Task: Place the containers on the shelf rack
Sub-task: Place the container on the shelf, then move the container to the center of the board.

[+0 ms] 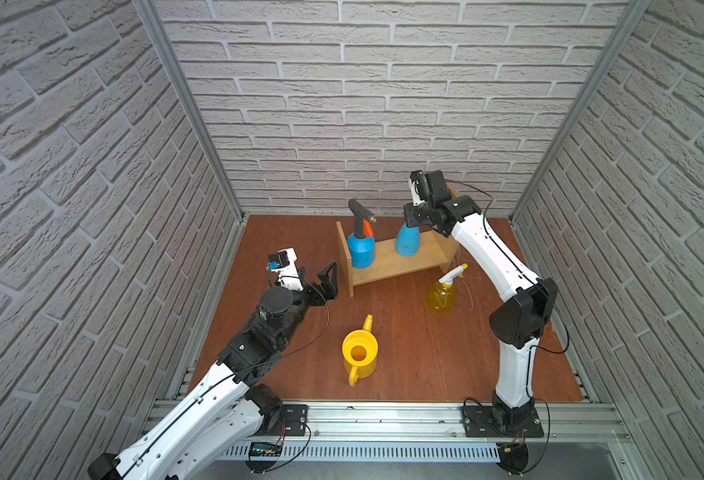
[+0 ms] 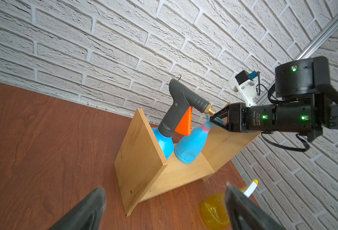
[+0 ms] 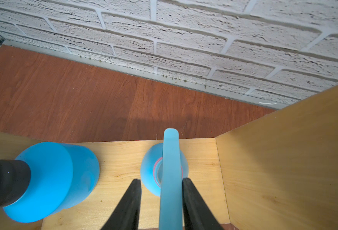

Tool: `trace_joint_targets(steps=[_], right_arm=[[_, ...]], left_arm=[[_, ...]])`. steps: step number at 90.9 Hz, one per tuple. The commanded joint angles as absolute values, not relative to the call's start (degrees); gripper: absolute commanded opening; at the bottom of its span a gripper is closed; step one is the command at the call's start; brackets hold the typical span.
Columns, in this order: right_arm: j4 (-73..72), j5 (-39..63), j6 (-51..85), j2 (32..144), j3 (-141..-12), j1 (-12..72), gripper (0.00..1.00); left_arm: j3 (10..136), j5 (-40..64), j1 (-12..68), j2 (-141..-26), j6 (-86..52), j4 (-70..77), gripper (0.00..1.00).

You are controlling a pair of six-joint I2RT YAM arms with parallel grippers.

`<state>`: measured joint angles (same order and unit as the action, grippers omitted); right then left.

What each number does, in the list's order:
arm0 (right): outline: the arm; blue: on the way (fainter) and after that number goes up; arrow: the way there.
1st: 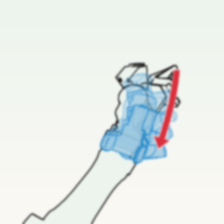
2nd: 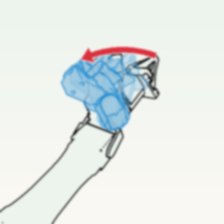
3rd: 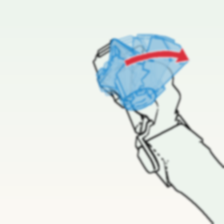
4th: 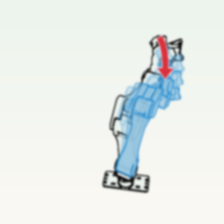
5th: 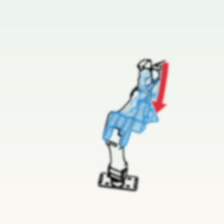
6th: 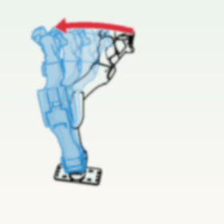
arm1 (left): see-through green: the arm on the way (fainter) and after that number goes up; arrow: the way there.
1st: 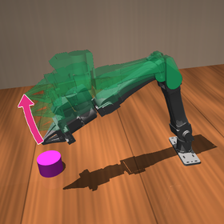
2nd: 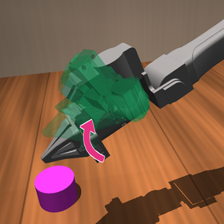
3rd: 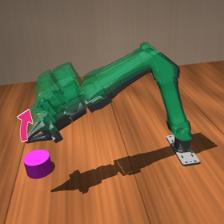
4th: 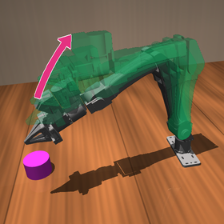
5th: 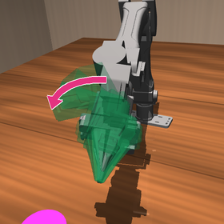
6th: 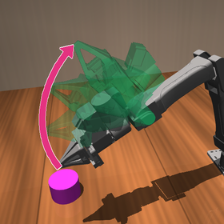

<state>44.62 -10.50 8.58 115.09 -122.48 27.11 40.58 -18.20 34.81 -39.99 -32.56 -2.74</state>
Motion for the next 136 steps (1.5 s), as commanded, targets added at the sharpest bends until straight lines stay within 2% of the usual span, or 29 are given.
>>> trace_joint_targets(steps=[1,30,46,55,71,75,77,82,91,96,99,103,112,123,129,136], right_arm=[[44.44,-10.79,8.61,112.12,-122.52,27.42,0.50],[44.56,-12.26,8.32,106.90,-121.02,27.57,0.82],[44.17,-9.91,7.95,98.06,-115.39,27.68,0.85],[42.23,-7.24,7.58,90.04,-108.60,27.61,0.84],[31.30,2.36,7.65,70.77,-87.65,27.51,0.85],[27.96,5.35,8.42,66.21,-81.83,27.51,0.86],[25.69,6.85,9.35,63.84,-78.82,27.44,0.90],[21.25,9.73,13.28,58.34,-72.62,27.49,1.00],[14.01,15.77,23.97,51.30,-61.01,27.51,0.99],[11.96,19.19,31.76,49.81,-56.45,28.22,1.00],[12.93,19.89,34.45,50.03,-55.19,29.77,0.97],[15.28,17.74,35.35,50.55,-54.30,34.60,0.93],[19.63,0.55,35.37,52.03,-53.43,49.54,0.91],[28.75,-20.20,42.48,57.02,-55.39,65.32,0.87],[34.82,-26.97,46.83,60.74,-58.11,72.65,0.87],[42.23,-30.96,50.83,66.08,-62.36,77.16,0.89]], left_arm=[[39.99,-18.56,34.46,-39.46,-32.70,-0.53,0.98],[40.68,-17.52,34.50,-39.38,-32.63,-0.14,0.98],[41.87,-14.74,34.46,-39.51,-32.65,0.00,0.98],[42.31,-11.34,34.45,-39.56,-33.00,0.34,0.98],[41.69,-5.47,34.45,-39.49,-36.54,0.14,0.98],[41.29,-3.99,34.51,-39.55,-37.58,0.40,0.98],[40.93,-3.35,34.47,-39.62,-38.07,0.58,0.98],[40.02,-2.23,34.50,-39.80,-39.57,0.86,0.98],[39.09,-0.90,34.48,-40.14,-41.83,-0.15,0.98],[38.98,0.00,34.45,-40.17,-42.25,-1.40,0.98],[39.07,0.45,34.46,-40.12,-42.27,-2.46,0.98],[39.10,0.97,34.52,-39.84,-42.23,-3.89,0.98],[38.70,1.09,34.45,-39.19,-41.30,-6.34,0.98],[37.50,-1.68,34.39,-38.41,-41.51,-8.62,0.98],[37.74,-4.50,34.37,-37.97,-42.55,-11.58,0.98],[38.80,-6.73,34.37,-36.94,-42.26,-16.59,0.98]])
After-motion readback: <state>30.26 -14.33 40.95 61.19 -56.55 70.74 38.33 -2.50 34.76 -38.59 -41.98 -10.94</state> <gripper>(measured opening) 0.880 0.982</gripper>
